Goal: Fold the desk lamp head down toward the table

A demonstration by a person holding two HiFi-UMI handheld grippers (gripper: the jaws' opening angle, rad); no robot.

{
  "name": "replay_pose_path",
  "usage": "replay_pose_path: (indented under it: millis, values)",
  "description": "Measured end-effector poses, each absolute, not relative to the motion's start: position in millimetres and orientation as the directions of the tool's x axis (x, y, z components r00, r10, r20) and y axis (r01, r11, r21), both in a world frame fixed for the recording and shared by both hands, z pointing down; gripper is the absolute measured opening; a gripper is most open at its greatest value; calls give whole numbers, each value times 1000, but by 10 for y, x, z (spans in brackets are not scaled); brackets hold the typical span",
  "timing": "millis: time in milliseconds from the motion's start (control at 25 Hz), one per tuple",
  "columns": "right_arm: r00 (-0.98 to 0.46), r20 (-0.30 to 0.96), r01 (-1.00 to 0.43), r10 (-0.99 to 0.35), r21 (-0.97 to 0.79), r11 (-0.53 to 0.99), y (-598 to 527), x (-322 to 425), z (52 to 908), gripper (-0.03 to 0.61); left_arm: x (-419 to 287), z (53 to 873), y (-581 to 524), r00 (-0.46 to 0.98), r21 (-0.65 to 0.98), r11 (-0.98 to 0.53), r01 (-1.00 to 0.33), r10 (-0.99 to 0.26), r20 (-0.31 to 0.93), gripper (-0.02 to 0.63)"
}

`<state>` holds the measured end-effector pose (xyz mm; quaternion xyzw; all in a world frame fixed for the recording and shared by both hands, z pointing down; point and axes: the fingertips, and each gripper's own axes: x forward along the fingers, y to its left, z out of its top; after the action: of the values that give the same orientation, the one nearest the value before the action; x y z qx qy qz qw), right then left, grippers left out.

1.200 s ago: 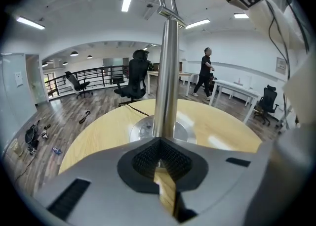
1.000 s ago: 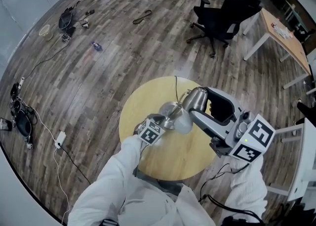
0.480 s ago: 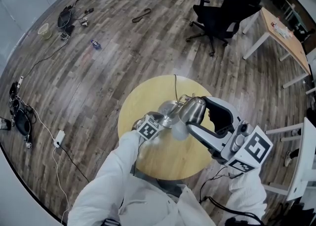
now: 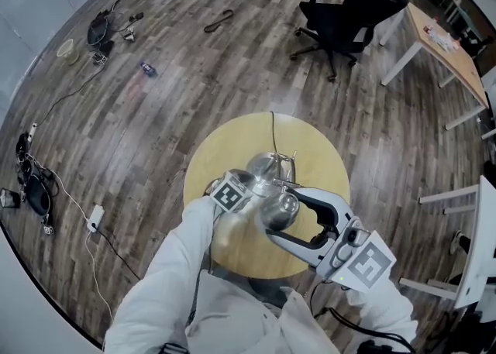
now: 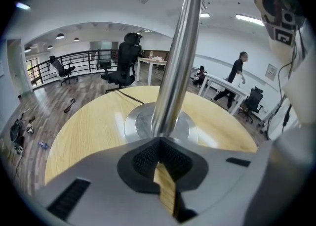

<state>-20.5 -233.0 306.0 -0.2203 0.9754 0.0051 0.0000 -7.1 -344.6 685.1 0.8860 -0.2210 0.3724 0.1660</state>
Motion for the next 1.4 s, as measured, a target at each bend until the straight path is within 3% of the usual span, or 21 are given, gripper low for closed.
replay_pose_path:
  millis: [680,960,1400]
  values:
    - [-880,32,-450,-474,266,853,-1882,-236,3689,275,-52,6861,-3454,626,149,-843,-516,-253,737,0]
    - [-880,88,-388,-467,435,813,-1714,-283,4064,267,-43,6864,-3440,623,142,-849,-509,-250,741,0]
    - [-889,102,-363,-446,435,824,-1678,-296,4160,255,-55,6877,-3439,614,118,-852,-510,-264,744,0]
